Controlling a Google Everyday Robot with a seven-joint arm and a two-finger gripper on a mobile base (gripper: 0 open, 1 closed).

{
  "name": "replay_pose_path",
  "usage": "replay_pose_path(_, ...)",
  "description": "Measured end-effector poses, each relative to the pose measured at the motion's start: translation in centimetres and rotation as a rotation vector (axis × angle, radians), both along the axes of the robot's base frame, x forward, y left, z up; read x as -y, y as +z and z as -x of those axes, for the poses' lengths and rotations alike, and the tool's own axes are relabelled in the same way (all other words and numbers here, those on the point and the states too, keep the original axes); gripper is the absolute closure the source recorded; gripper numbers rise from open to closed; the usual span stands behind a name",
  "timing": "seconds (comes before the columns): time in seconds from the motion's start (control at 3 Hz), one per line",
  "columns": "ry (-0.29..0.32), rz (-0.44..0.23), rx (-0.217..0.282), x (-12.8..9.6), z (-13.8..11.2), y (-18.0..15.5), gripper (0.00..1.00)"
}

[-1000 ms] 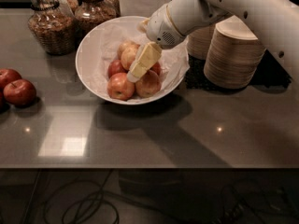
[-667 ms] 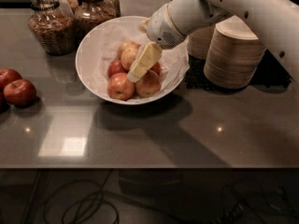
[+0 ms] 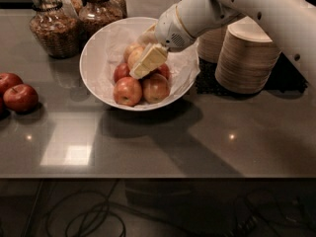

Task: Pick apple from white bowl

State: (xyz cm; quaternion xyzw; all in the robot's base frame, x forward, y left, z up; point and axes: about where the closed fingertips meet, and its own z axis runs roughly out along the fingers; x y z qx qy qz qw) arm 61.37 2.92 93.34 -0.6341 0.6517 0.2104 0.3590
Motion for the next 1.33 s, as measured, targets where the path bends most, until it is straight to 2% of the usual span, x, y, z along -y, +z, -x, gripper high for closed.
replay_pose_path(1.0, 0.000, 0.000, 0.000, -0.01, 0.01, 0.00, 1.00)
replay_pose_path(1.33, 0.001, -0.003, -0.004, -0.05, 0.12, 0.00, 1.00)
